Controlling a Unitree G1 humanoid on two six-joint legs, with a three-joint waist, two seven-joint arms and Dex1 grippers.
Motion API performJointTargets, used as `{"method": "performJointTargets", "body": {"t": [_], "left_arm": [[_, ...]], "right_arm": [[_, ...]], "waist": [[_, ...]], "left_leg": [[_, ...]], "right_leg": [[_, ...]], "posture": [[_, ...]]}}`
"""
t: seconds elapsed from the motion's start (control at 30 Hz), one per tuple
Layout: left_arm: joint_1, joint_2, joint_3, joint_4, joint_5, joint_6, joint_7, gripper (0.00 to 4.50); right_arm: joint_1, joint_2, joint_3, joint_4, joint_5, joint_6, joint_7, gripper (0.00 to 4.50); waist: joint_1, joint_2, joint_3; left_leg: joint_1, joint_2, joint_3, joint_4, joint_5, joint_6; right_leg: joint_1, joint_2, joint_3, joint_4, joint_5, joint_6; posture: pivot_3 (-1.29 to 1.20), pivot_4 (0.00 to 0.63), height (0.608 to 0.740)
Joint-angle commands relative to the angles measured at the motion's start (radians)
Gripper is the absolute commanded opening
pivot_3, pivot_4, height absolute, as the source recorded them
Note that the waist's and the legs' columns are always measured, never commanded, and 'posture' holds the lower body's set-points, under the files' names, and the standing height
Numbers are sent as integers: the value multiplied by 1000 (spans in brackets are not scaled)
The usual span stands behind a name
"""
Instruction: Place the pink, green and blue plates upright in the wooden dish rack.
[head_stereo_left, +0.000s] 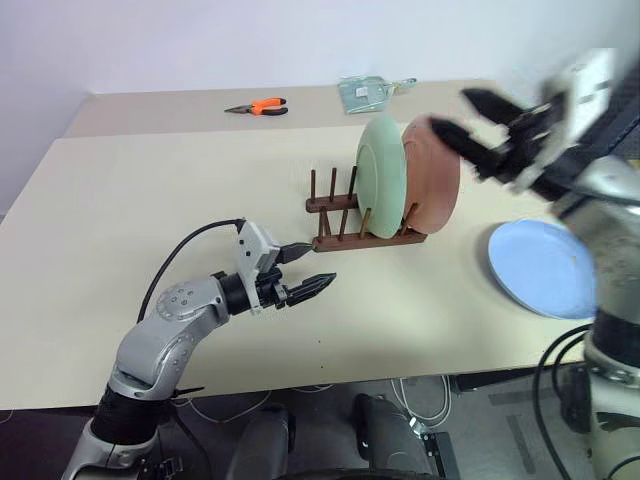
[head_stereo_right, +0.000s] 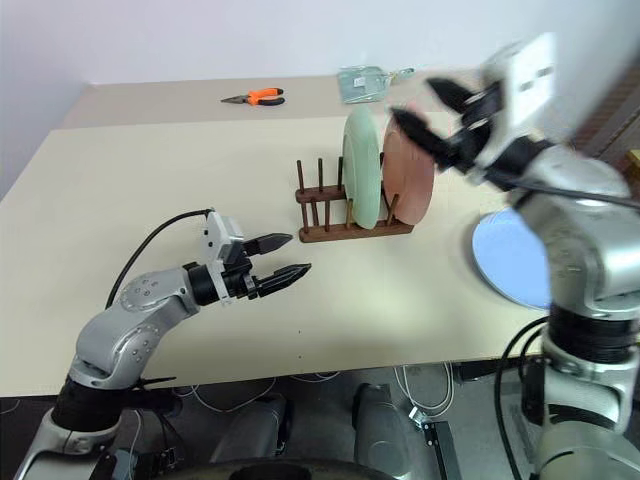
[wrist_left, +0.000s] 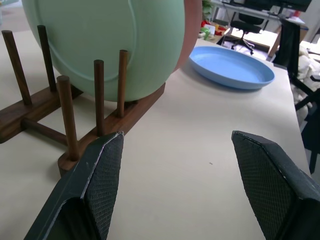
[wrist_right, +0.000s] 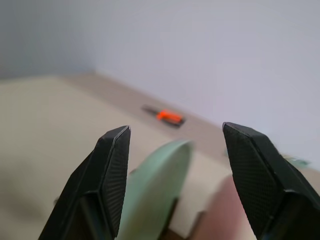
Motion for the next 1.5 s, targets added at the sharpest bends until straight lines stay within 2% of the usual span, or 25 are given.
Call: {"method": "performJointTargets", "body": {"t": [0.03, 0.07, 0.13, 0.23, 0.33, 0.43, 0.53, 0.67, 0.77, 0.93, 1.0, 1.07, 1.13, 1.17, 1.23, 1.37, 1.5], "left_arm": [[-19, -3, -23, 10, 17, -26, -32, 3556], [-24, -2, -30, 18, 23, -30, -41, 3556], [-35, -5, -39, 38, 33, -38, -55, 3556], [-49, -11, -47, 61, 47, -50, -71, 3556], [-63, -14, -62, 77, 66, -64, -84, 3556], [-69, -21, -64, 78, 70, -64, -87, 3556], [-64, -21, -58, 65, 68, -59, -88, 3556], [-48, -12, -46, 51, 70, -59, -84, 3556], [-43, -10, -41, 46, 71, -58, -78, 3556], [-38, -8, -33, 38, 68, -55, -71, 3556], [-36, -2, -24, 43, 67, -57, -74, 3556], [-34, 7, -14, 53, 71, -64, -79, 3556], [-41, 15, -1, 70, 75, -69, -80, 3556], [-43, 17, 3, 76, 76, -70, -80, 3556], [-47, 23, 20, 88, 72, -70, -82, 3556], [-41, 42, 53, 105, 72, -76, -82, 3556], [-20, 75, 102, 134, 85, -94, -78, 3556]], "right_arm": [[167, -119, -144, 44, -59, -7, 45, 4307], [249, -148, -154, 45, -96, -21, 63, 4487], [417, -182, -149, 3, -128, -25, 107, 4487], [567, -173, -94, -49, -167, -37, 110, 4487], [650, -147, 17, -42, -261, -43, 46, 4487], [671, -118, 126, 21, -370, -66, -24, 4487], [656, -99, 168, 91, -431, -80, -60, 3594], [622, -104, 203, 167, -486, -105, -65, 1699], [580, -101, 200, 195, -511, -129, -71, 61], [496, -119, 171, 179, -558, -181, -82, 19], [381, -117, 126, 159, -539, -247, -90, 19], [172, -83, 83, 121, -463, -285, -104, 19], [-22, -9, 61, 74, -331, -239, -107, 19], [-73, 18, 56, 62, -290, -213, -107, 19], [-214, 128, 36, 15, -85, -103, -123, 19], [-345, 340, 20, -31, 273, 69, -235, 19], [-330, 606, 68, 21, 506, 135, -468, 19]], "waist": [[13, -1, -1], [17, -1, -1], [18, -1, -1], [10, 3, 1], [2, 5, 1], [-3, 5, 1], [-4, 5, 1], [-3, 3, 0], [-1, 2, 0], [-6, 3, 1], [-11, 5, 2], [-19, 10, 6], [-17, 12, 7], [-14, 12, 7], [-8, 7, 4], [-4, 3, 2], [-10, 4, 3]], "left_leg": [[0, 0, 0, 0, 0, 1], [1, 0, 0, 0, -1, 2], [1, 0, 0, 0, -2, 3], [2, 0, 3, 0, -2, 3], [1, 1, 5, 0, -2, 3], [2, 2, 5, 0, -2, 3], [2, 1, 5, 1, -2, 3], [2, 1, 5, 2, -2, 3], [2, 0, 4, 3, -2, 3], [2, 1, 4, 2, -2, 3], [2, 0, 4, 2, -2, 3], [2, 1, 6, 2, -2, 3], [2, 1, 6, 2, -2, 3], [3, 2, 6, 1, -2, 3], [3, 5, 1, -1, -2, 3], [1, 8, -3, -1, -2, 3], [1, 6, -2, -1, -2, 3]], "right_leg": [[1, 0, 0, -1, 0, 0], [2, 0, 0, -1, 0, 0], [2, 0, 0, -2, 0, 0], [2, -1, 1, -1, -1, 1], [3, 0, 2, -1, -2, 2], [4, 0, 2, -1, -2, 2], [1, -1, 2, -1, -2, 1], [2, -1, 2, -1, -2, 2], [3, -1, 2, -1, -2, 2], [2, -1, 2, -1, -2, 2], [2, -1, 2, -1, -1, 2], [1, -1, 3, 0, -1, 2], [0, -1, 3, 0, -1, 1], [0, 1, 2, 1, -1, 1], [0, 3, -1, 1, 0, 1], [0, 5, -4, 0, 2, -3], [-1, 3, -2, 1, 2, -4]], "posture": [[0, 150, 740], [0, 150, 740], [0, 150, 740], [0, 150, 740], [0, 150, 740], [0, 150, 740], [0, 150, 740], [0, 150, 740], [0, 150, 740], [0, 150, 740], [0, 150, 740], [0, 150, 740], [0, 150, 740], [0, 150, 740], [0, 150, 740], [0, 150, 740], [0, 150, 740]]}}
